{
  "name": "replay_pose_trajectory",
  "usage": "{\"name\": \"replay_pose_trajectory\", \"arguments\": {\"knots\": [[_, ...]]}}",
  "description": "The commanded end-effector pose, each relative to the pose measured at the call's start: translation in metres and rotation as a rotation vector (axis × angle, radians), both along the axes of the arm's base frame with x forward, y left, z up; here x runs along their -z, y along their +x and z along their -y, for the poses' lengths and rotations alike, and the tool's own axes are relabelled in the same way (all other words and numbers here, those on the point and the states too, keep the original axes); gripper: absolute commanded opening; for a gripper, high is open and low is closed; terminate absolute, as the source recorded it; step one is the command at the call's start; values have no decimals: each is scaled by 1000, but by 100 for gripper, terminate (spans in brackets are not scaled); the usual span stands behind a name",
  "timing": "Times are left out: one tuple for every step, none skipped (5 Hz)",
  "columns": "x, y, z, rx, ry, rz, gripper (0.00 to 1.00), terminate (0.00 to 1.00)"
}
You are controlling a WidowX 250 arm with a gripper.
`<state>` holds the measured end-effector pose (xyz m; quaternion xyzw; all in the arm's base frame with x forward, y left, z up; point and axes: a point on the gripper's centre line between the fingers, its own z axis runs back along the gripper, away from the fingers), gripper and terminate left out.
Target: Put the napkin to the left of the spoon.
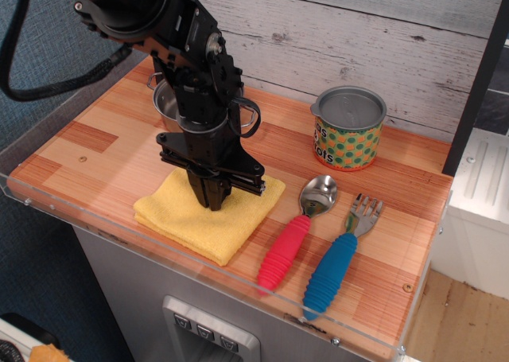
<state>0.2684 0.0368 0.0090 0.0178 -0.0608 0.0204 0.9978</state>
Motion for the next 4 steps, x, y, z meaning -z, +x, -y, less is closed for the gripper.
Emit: {"name": "replay_pose_trajectory", "arguments": {"knots": [[-14, -2, -13, -38, 29, 26, 0, 0], [-20, 0, -9, -21, 33, 36, 100, 0], [-26, 2, -9, -15, 38, 45, 100, 0], [-35, 5, -8, 1, 36, 70, 100, 0]]}}
